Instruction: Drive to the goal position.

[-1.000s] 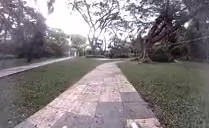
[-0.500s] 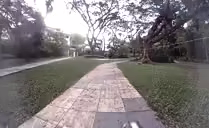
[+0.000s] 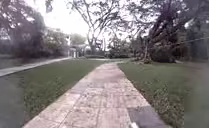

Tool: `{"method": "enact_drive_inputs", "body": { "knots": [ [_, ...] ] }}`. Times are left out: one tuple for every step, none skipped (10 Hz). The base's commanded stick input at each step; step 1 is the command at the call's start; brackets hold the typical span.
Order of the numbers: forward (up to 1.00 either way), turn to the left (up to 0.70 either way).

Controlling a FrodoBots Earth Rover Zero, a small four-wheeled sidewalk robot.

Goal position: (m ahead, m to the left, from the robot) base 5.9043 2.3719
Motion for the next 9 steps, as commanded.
{"method": "enact_drive_inputs", "body": {
  "knots": [
    [0.70, -0.09],
    [0.70, 0.00],
    [0.70, 0.01],
    [0.70, -0.13],
    [0.70, -0.13],
    [0.70, -0.13],
    [0.70, -0.04],
    [0.70, 0.01],
    [0.70, -0.03]
  ]
}}
